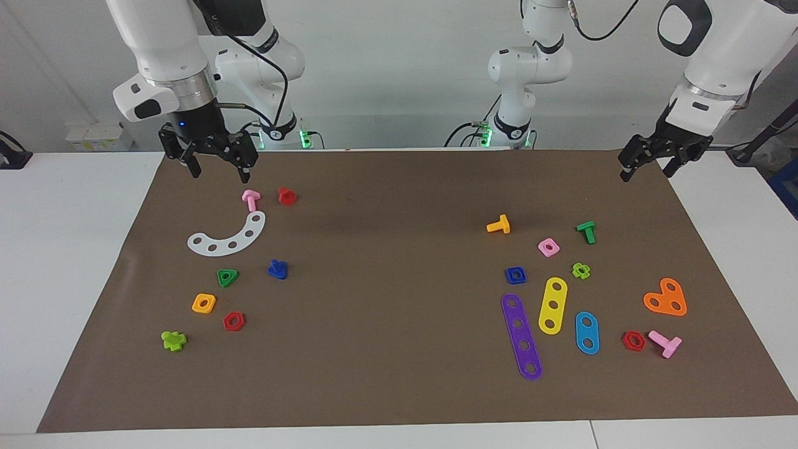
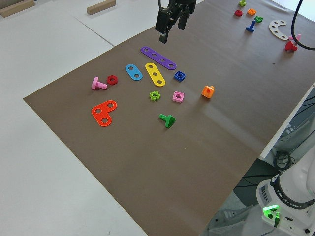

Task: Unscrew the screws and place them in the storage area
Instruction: 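Release the blue cube and withdraw the right gripper to rest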

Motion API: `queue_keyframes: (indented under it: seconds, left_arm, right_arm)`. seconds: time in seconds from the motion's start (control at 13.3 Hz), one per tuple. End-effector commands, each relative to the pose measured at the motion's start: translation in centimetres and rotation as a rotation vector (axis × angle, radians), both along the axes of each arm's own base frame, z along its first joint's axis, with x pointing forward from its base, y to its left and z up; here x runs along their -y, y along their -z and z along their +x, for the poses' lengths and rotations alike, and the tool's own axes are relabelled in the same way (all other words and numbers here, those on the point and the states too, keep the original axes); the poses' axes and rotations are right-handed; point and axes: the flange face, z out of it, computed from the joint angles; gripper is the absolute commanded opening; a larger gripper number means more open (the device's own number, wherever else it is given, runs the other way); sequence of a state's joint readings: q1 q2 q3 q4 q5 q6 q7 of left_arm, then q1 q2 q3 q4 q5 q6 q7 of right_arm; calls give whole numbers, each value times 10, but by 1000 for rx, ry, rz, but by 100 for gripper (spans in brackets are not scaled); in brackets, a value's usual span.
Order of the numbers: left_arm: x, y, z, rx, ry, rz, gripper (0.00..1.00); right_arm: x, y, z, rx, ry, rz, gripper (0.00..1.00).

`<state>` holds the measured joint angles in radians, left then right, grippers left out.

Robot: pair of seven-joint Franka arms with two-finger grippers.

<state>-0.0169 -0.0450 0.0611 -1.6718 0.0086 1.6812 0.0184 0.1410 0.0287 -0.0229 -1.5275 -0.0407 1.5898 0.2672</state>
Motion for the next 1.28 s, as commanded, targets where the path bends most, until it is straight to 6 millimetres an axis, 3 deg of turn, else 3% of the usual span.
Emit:
queue_keyframes:
  seconds: [0.0, 0.15, 0.45, 0.83, 1.21]
  left_arm:
    - [0, -2, -7, 9, -6, -13, 100]
    - [0, -1, -7, 8, -6, -13, 100]
    - [0, -2, -7, 9, -6, -13, 100]
    - [0, -2, -7, 9, -6, -13, 100]
    - [2, -1, -7, 8, -10, -13, 100]
  right_arm:
    - [2, 9, 1, -52, -35, -2, 99]
    - [15, 19, -6, -68, -34, -3, 100]
    - [20, 19, -4, -60, -36, 4, 100]
    - [18, 18, -3, -54, -27, 15, 100]
    - [19, 19, -21, -56, -26, 18, 100]
